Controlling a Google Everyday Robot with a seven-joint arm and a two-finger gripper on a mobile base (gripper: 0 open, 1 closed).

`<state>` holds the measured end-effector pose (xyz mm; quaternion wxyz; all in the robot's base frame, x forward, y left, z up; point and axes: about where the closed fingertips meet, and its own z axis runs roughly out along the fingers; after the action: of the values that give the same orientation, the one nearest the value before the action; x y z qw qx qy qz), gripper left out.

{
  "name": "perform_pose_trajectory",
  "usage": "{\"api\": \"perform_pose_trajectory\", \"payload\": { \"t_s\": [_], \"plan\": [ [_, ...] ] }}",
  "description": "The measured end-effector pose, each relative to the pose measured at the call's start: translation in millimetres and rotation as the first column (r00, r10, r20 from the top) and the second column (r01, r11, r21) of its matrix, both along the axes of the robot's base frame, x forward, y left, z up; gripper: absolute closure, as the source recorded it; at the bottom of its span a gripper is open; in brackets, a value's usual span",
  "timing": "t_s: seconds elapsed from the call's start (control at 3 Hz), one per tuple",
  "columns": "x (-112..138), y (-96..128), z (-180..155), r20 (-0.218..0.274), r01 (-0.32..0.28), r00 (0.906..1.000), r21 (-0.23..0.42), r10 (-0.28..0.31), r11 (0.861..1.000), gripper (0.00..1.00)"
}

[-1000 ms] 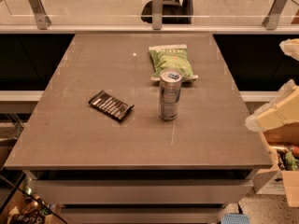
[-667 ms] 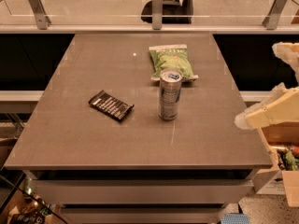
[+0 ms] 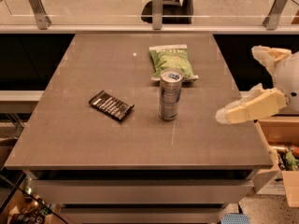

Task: Pick redbull can

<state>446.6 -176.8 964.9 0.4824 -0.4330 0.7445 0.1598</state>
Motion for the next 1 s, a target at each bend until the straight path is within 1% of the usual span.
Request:
{"api": "perform_pose_trajectory", "payload": {
  "t_s": [0.67,1.0],
  "plan": [
    [16,32,-19,-0.004,-0.069,0.9976,0.069,0.069,0.995,0.00],
    [22,50,-29,-0.005,-0.110,0.9938,0.107,0.111,0.988,0.00]
  ]
}}
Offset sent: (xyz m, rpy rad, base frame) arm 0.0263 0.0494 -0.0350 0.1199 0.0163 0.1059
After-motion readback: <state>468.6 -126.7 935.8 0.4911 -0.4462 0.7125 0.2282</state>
